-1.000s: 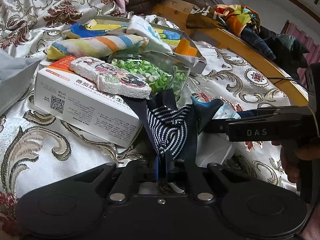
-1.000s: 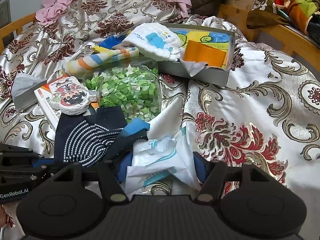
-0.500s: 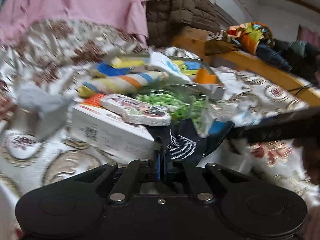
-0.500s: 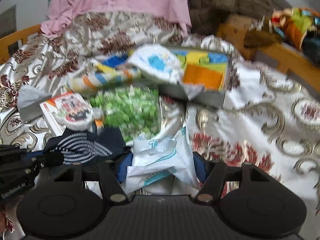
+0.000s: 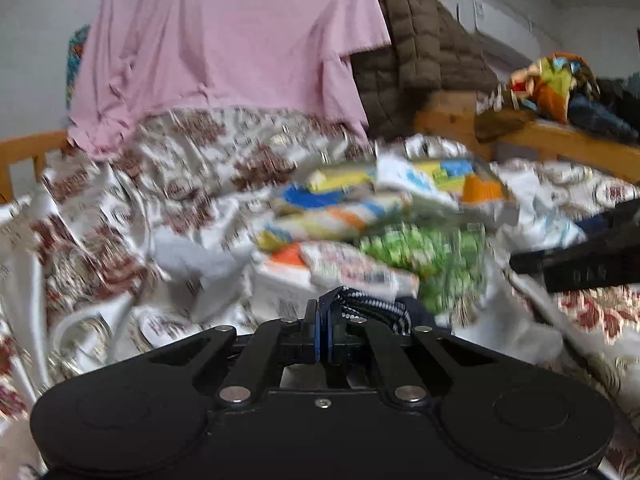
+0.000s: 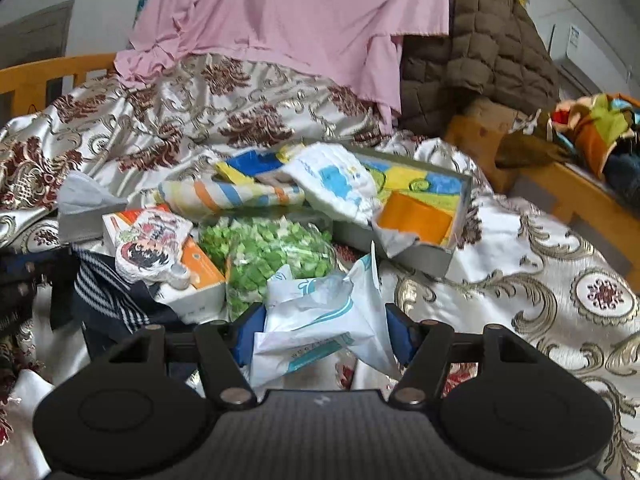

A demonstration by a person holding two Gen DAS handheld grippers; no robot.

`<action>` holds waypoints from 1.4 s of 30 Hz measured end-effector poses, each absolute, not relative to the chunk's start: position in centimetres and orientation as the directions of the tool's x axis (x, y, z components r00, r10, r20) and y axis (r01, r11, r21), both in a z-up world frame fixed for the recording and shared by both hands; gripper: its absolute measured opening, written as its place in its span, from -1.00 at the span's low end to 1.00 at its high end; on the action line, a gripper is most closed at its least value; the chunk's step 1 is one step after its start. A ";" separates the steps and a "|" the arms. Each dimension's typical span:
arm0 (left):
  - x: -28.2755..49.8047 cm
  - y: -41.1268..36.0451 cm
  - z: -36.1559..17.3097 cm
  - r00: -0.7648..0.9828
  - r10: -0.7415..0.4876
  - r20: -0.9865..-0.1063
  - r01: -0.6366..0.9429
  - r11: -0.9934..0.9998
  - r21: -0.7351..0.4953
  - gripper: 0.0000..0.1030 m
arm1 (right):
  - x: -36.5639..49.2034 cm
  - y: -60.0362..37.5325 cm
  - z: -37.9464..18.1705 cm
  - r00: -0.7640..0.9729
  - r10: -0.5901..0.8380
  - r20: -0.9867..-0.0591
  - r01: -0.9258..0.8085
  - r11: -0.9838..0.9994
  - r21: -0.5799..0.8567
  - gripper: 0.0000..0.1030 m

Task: Organize soft objects
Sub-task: 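Lift the sock and plastic bag and carry both over the tray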

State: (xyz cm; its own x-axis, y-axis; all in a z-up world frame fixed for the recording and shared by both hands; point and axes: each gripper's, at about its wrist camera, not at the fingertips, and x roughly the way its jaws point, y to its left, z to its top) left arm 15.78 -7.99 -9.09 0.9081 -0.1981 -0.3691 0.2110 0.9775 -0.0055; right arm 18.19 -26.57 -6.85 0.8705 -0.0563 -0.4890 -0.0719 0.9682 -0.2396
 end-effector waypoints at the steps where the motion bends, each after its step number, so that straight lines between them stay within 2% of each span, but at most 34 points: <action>1: 15.7 -7.9 -8.6 0.915 -0.194 -0.354 0.206 0.978 -0.003 -0.96 | 18.2 -26.6 -6.8 0.870 -0.056 -0.489 -0.072 0.968 -0.240 0.31; 13: 17.4 -9.1 -3.4 0.949 -0.207 -0.238 0.223 0.974 0.045 -0.96 | 16.7 -25.3 -5.5 0.923 0.032 -0.384 -0.134 0.961 -0.241 0.31; 27: 21.5 -11.4 1.5 0.939 -0.309 -0.153 0.309 0.951 -0.026 -0.95 | 16.9 -27.1 -3.9 0.947 -0.003 -0.321 -0.057 0.983 -0.175 0.33; 36: 26.0 -13.9 3.0 0.936 -0.325 -0.134 0.324 0.945 -0.036 -0.95 | 21.8 -29.9 -2.0 0.973 -0.060 -0.221 0.044 0.996 -0.077 0.33; 42: 30.0 -16.6 4.8 0.943 -0.322 -0.079 0.323 0.946 0.002 -0.95 | 27.8 -32.7 -2.1 0.969 -0.107 -0.223 0.121 0.992 0.048 0.33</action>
State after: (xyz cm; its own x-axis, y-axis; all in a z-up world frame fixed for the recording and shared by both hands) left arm 29.96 -16.59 4.84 0.9434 -0.3223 -0.0786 0.3235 0.9462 0.0023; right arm 27.83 -32.70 -2.13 0.9689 -0.1071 -0.2230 0.1207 0.9915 0.0480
